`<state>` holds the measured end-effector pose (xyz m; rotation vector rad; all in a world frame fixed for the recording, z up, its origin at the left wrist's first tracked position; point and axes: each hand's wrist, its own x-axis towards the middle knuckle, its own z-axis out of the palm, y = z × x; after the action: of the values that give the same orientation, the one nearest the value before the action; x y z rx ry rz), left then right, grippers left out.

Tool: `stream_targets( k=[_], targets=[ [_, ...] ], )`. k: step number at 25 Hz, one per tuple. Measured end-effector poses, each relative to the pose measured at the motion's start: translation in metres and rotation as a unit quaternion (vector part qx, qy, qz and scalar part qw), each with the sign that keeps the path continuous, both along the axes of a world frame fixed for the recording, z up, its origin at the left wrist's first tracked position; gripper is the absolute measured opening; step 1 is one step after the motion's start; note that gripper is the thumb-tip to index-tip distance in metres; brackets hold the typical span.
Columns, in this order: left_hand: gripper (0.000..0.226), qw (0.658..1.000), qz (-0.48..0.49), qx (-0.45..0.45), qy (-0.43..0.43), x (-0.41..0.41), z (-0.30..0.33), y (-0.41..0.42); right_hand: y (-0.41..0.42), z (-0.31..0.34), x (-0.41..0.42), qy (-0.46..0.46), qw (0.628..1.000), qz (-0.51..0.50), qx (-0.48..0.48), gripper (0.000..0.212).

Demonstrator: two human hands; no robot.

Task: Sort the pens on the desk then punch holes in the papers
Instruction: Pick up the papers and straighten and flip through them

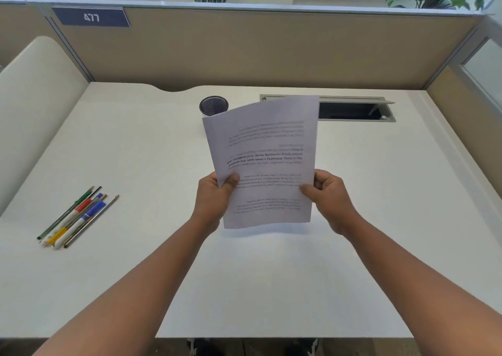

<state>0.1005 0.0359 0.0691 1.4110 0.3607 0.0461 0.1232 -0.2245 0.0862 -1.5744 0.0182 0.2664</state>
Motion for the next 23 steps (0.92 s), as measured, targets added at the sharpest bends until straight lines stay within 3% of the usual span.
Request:
stream_targets(
  k=[3,8,12,15,19,22,23],
  targets=[
    [0.014,0.996,0.036,-0.078,0.024,0.004,0.003,0.004,-0.012,0.001,0.002,0.077,0.995,-0.005,0.055,0.014],
    [0.035,0.961,0.072,-0.263,0.043,0.007,0.006,0.0,0.002,-0.008,-0.013,0.183,0.954,-0.001,0.236,0.021],
    [0.032,0.945,0.061,-0.319,0.031,0.005,0.006,-0.021,0.04,-0.008,-0.02,0.146,0.938,-0.043,0.312,0.036],
    [0.031,0.939,0.07,-0.336,0.035,0.003,0.005,-0.029,0.048,-0.005,-0.017,0.092,0.956,-0.086,0.266,0.031],
    [0.041,0.958,0.086,-0.258,0.091,0.004,0.003,-0.025,0.035,0.004,-0.007,0.052,0.978,-0.092,0.178,0.026],
    [0.112,0.98,0.151,-0.055,0.118,0.013,0.001,0.008,0.014,0.01,-0.001,0.039,0.989,-0.086,0.11,0.024],
    [0.126,0.982,0.155,0.014,0.106,0.017,0.003,0.025,0.007,0.01,-0.001,0.038,0.992,-0.079,0.088,0.024]
  ],
)
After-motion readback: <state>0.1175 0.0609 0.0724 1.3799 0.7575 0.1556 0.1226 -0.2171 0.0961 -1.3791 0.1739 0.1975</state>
